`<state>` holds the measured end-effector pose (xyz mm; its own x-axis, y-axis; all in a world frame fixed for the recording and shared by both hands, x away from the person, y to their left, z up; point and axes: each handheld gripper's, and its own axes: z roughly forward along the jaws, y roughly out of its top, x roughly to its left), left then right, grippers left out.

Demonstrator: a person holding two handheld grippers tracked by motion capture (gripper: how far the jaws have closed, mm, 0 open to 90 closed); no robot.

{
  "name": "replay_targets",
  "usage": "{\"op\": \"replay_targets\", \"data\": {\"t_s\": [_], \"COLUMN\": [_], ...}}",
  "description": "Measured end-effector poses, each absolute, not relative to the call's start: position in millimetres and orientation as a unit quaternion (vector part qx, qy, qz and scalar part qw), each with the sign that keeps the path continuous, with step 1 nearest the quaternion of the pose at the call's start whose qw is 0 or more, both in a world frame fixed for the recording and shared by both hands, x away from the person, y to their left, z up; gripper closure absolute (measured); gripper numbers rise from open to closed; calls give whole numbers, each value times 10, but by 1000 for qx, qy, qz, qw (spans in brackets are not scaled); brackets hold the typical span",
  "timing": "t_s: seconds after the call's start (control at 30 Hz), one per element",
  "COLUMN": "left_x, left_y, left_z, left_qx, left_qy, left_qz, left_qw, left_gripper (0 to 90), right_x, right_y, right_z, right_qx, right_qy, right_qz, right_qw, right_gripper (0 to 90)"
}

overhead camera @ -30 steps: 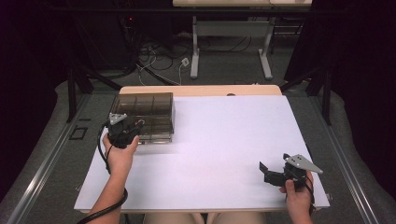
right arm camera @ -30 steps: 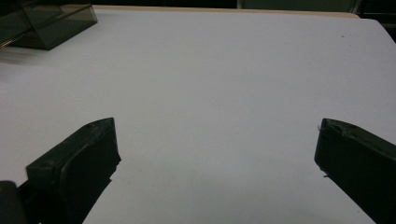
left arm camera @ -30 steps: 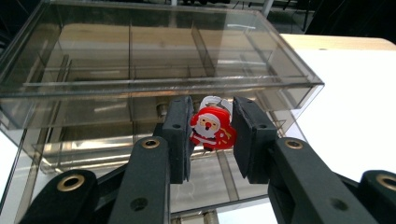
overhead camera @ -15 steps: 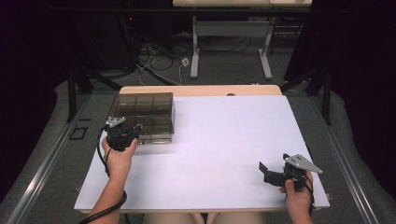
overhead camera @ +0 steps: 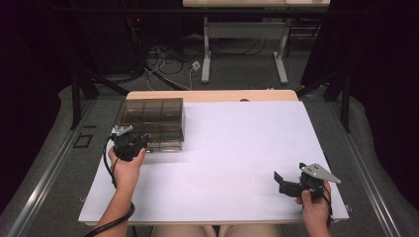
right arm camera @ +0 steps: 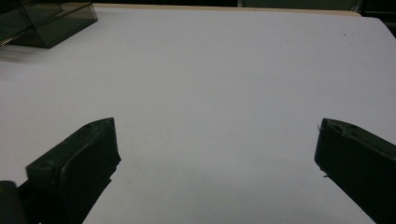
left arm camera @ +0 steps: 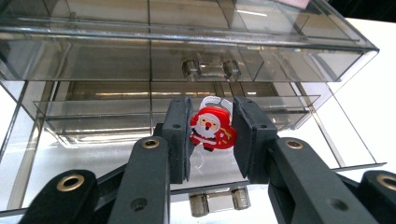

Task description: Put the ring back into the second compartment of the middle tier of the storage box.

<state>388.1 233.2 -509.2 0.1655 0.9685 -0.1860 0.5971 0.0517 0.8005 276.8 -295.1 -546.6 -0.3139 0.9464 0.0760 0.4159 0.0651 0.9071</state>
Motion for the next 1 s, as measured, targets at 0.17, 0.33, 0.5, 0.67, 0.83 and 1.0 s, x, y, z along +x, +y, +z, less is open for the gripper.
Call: {"op": "replay_targets", "data": {"t_s": [0.17, 0.33, 0.5, 0.67, 0.83, 1.0], "left_x": [3897, 3913, 3927, 3933, 3934, 3932], "left_y": [2323, 2298, 2269, 2245, 2246, 2248], "left_z": [-5133, -5153, -5177, -5186, -5194, -5199], "left_qx": [649, 651, 651, 653, 650, 648], "left_qy": [606, 607, 608, 608, 609, 610], "left_qz": [226, 222, 220, 218, 217, 218], "left_qw": [401, 398, 398, 397, 398, 400], "left_gripper": [680, 680, 679, 678, 676, 652], "right_x": [2762, 2761, 2767, 2766, 2765, 2765], "right_y": [-2961, -2962, -2963, -2964, -2958, -2957], "right_z": [-5469, -5469, -5472, -5471, -5470, -5471], "right_qx": [511, 512, 511, 511, 510, 510], "right_qy": [667, 667, 668, 668, 667, 667], "right_qz": [458, 457, 457, 457, 459, 460], "right_qw": [291, 289, 291, 291, 289, 290], "right_gripper": [0, 0, 0, 0, 0, 0]}}
